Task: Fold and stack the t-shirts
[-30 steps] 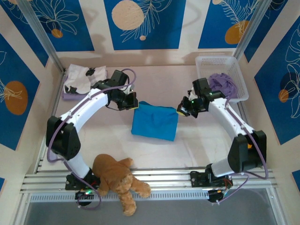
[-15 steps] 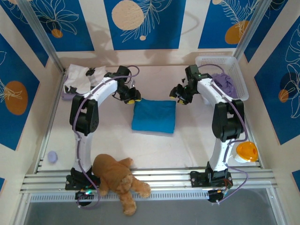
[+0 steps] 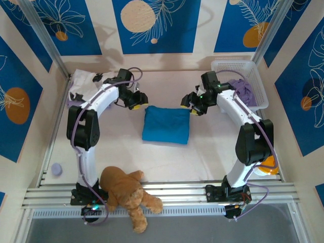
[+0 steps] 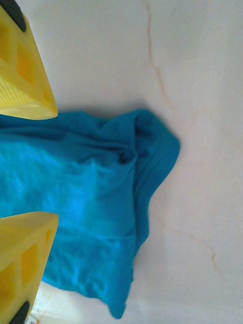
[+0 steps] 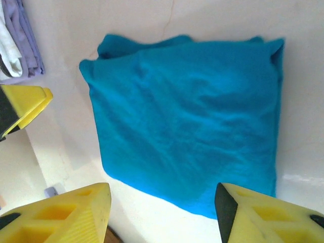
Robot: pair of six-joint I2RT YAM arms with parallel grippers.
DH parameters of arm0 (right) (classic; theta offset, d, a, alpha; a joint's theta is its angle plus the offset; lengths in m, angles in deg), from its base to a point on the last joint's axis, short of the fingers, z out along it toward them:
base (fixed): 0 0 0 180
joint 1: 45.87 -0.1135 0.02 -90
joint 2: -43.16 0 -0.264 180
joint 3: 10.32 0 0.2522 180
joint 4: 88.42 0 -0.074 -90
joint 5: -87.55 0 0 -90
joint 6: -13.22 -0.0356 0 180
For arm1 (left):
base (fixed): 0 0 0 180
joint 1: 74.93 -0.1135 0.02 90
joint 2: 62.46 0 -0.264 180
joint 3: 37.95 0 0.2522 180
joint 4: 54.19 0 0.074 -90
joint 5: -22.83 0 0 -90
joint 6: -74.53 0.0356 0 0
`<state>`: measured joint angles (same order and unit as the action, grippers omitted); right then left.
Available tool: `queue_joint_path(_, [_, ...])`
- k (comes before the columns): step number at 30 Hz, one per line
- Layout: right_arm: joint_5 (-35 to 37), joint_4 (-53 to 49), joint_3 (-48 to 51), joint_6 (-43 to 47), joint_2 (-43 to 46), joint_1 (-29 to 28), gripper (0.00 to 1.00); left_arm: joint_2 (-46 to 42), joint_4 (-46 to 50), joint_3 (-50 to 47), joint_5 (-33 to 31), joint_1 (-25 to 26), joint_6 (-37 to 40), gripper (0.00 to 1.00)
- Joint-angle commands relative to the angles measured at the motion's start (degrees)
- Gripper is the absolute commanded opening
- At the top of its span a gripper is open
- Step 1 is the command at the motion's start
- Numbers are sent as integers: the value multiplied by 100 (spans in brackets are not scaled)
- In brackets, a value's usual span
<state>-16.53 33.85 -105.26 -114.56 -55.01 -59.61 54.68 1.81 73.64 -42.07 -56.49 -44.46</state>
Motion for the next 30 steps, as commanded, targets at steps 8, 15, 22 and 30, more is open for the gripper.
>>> queue_joint_path(8, [-609,696,385,-431,-1383,-304,59,299,-961,-1063,170,400,-371,51])
queue_joint_path(15, [-595,691,618,-334,-1647,-429,59,71,-1087,-1759,96,406,-273,50])
queue_joint_path(22, [-949,758,1516,-392,-1122,-732,59,-731,-1497,-3120,263,409,-370,50])
queue_joint_path(30, [-895,1050,2311,-722,455,-1304,66,-2292,-1138,-3892,-145,485,-189,57])
